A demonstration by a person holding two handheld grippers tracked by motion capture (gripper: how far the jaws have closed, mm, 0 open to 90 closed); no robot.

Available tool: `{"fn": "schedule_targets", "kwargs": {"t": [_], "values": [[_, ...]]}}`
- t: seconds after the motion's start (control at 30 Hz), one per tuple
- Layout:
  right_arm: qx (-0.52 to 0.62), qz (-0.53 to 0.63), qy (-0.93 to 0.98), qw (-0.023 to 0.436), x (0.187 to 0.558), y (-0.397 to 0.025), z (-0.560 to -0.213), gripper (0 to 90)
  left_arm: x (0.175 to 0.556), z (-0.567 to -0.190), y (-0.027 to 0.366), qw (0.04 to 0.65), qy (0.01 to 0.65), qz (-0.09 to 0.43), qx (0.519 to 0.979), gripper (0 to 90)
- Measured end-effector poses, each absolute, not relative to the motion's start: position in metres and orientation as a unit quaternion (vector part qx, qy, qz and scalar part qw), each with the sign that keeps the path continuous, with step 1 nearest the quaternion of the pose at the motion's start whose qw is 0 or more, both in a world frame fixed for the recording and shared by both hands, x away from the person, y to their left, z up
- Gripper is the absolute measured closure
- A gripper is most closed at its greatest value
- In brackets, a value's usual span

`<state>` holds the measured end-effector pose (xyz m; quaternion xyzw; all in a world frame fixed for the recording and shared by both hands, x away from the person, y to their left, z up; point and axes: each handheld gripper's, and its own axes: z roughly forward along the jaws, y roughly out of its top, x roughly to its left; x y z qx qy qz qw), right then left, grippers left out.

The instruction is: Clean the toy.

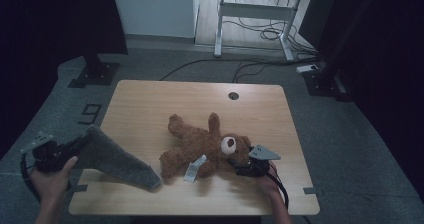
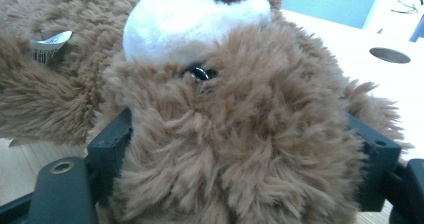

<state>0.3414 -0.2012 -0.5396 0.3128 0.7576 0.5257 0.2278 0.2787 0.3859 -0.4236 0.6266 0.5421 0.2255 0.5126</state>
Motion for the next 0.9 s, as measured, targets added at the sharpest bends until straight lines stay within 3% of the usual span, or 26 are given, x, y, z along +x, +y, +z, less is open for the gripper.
{"fn": "schedule_targets", "kwargs": {"t": [0.3, 0.57, 0.77, 0.9], "values": [[0.314, 0.526, 0.757, 0.228, 0.341, -0.201, -0.54, 19.8, 0.298, -0.453, 0.322, 0.455, 0.494, 0.175, 0.72, 82.5], [0.313, 0.527, 0.757, 0.226, 0.341, -0.202, -0.54, 19.5, 0.307, -0.502, 0.277, 0.415, 0.481, 0.123, 0.763, 79.9], [0.313, 0.527, 0.757, 0.228, 0.341, -0.201, -0.54, 19.5, 0.305, -0.528, 0.256, 0.37, 0.471, 0.12, 0.792, 71.4], [0.313, 0.527, 0.757, 0.226, 0.341, -0.202, -0.54, 19.5, 0.3, -0.531, 0.255, 0.378, 0.467, 0.119, 0.79, 62.9]]}}
